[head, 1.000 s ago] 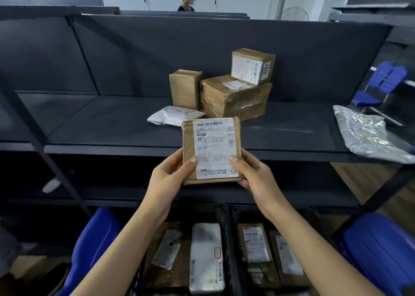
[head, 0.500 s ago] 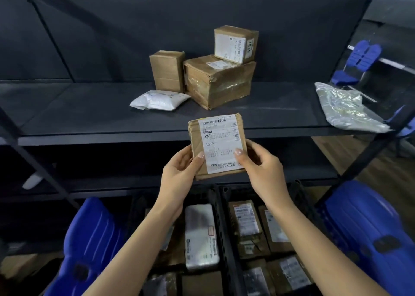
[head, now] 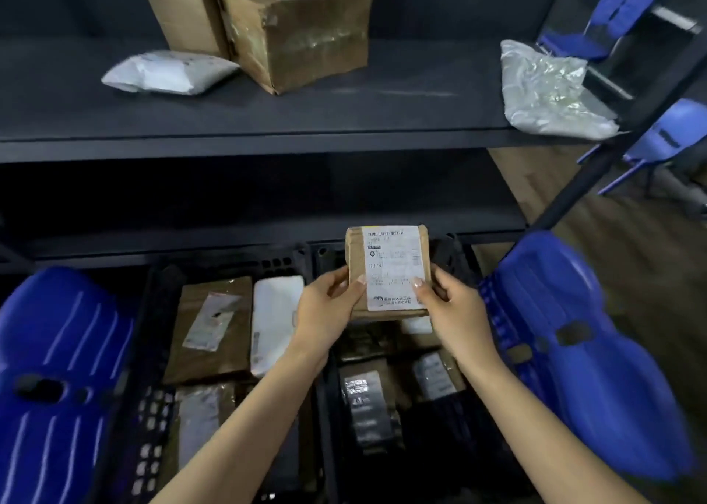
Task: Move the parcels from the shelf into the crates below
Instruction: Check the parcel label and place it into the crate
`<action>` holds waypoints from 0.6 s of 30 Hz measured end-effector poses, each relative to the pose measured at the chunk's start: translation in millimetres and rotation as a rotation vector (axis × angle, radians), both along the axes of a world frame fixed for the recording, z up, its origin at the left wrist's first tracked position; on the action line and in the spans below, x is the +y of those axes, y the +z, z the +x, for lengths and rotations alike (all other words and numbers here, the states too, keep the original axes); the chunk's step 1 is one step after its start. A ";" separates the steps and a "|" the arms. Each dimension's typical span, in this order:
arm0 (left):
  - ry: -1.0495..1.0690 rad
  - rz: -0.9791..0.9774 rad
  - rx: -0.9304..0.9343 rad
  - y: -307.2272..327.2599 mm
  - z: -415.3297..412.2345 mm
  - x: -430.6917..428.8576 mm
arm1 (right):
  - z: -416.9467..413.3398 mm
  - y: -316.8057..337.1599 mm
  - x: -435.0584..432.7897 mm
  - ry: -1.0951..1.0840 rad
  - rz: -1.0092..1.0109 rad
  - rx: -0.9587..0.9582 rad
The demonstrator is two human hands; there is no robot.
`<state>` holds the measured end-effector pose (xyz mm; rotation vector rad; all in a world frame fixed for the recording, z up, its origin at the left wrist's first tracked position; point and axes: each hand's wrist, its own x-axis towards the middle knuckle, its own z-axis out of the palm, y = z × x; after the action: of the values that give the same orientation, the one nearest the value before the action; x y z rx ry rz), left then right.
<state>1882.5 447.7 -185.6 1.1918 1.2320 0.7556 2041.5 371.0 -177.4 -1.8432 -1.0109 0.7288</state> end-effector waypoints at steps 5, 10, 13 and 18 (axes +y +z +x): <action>-0.088 -0.168 0.147 -66.7 43.6 -50.5 | 47.8 -49.9 -49.7 0.037 -0.203 -0.003; -0.151 -0.264 0.322 -122.3 68.2 -100.9 | 76.4 -92.1 -86.4 0.115 -0.459 -0.107; -0.193 -0.399 0.357 -147.2 72.0 -122.6 | 80.5 -117.4 -99.8 0.166 -0.619 -0.098; -0.202 -0.519 0.395 -175.5 71.9 -144.1 | 74.6 -153.7 -114.3 0.194 -0.794 -0.045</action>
<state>1954.5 303.6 -361.1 1.0295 1.4866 0.0306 2116.1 256.7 -331.1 -2.4501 -1.0163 1.3505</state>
